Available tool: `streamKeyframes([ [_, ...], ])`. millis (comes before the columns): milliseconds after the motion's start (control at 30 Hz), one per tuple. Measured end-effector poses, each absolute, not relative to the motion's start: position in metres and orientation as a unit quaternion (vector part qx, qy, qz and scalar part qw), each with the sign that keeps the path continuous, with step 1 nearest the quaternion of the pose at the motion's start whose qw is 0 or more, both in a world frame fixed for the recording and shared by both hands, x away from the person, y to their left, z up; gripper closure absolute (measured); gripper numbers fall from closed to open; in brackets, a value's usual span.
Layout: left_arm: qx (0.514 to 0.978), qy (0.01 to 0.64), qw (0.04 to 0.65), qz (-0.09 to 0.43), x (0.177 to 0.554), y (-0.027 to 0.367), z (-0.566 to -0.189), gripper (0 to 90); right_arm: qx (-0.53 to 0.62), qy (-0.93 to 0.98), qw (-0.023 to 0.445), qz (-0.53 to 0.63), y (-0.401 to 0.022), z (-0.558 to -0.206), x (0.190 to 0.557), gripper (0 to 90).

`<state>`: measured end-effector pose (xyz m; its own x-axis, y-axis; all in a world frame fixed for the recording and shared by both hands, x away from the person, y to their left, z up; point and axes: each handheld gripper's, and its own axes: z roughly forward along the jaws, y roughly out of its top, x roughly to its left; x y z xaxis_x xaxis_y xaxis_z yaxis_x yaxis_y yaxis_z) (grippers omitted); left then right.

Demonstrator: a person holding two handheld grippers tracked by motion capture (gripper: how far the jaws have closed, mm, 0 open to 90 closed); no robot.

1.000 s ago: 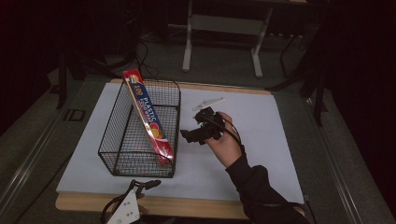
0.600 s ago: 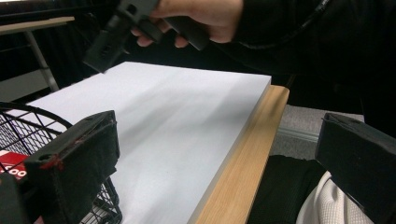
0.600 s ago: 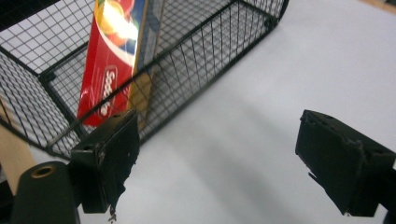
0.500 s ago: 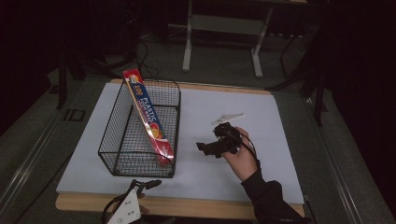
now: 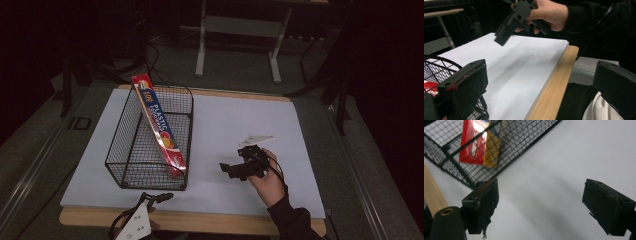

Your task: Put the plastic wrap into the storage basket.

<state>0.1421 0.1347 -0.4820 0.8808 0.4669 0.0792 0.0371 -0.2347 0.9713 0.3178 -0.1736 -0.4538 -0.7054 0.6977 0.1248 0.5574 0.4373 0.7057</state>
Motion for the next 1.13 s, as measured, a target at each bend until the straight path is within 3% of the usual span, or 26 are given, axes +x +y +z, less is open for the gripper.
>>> streamKeyframes([
  [500, 0.769, 0.161, 0.592, 0.180, 0.142, 0.134, -0.482, 0.2, 0.390, 0.840, 0.086, 0.367, -0.199, -0.474, 0.305, 13.8],
  [767, 0.774, 0.158, 0.588, 0.174, 0.142, 0.134, -0.483, 0.2, 0.377, 0.835, 0.119, 0.383, -0.206, -0.484, 0.303, 13.8],
  [1133, 0.775, 0.156, 0.588, 0.174, 0.141, 0.137, -0.482, 0.2, 0.375, 0.839, 0.129, 0.374, -0.210, -0.494, 0.305, 13.8],
])
